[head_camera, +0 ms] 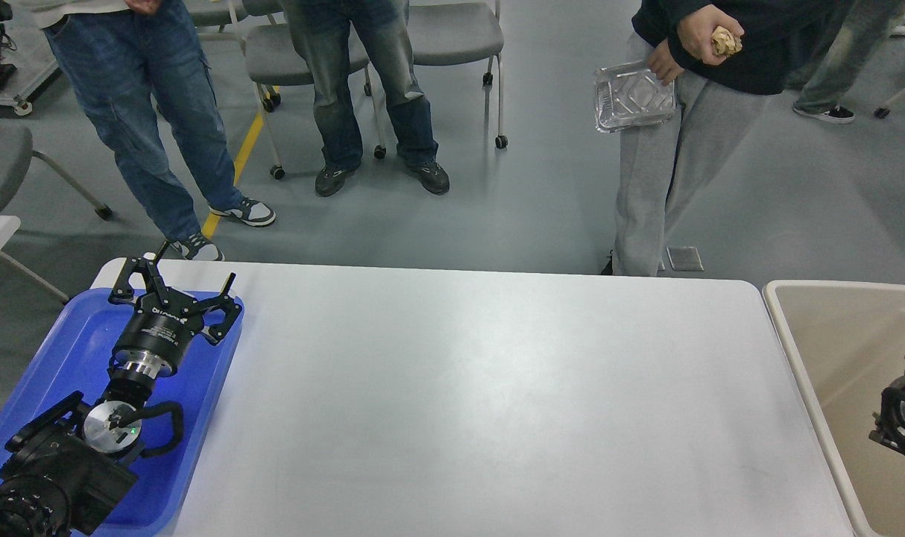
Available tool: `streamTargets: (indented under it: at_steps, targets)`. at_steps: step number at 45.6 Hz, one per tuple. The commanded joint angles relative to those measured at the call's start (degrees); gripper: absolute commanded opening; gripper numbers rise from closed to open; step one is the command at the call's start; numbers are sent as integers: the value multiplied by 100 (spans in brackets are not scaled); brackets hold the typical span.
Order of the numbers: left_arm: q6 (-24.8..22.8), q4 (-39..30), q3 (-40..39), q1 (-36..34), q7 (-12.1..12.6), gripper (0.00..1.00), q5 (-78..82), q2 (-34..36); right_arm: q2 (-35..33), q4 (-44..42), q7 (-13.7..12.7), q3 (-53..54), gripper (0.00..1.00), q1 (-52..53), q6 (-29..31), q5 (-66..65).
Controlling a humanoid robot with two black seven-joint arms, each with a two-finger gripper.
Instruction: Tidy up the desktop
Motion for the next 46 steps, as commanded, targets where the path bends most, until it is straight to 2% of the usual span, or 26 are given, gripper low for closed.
streamTargets:
  at_steps: [1,7,13,23,29,46]
  targets:
    - [0,0,5,0,0,100,0,0,-567,1320,41,783,100,372,19,31]
    - [0,0,5,0,0,100,0,0,-717,2182,41,1838,100,363,62,23]
    - [0,0,5,0,0,100,0,0,-761,2701,59,2191,100,363,247,23]
    - [0,0,5,9,0,100,0,0,-708,3422,138,2911,100,161,1099,23]
    - [0,0,5,0,0,100,0,0,-585,3906,138,3131,100,29,1407,31]
    - [0,0,5,9,0,100,0,0,109,3608,138,3378,100,-6,1460,14]
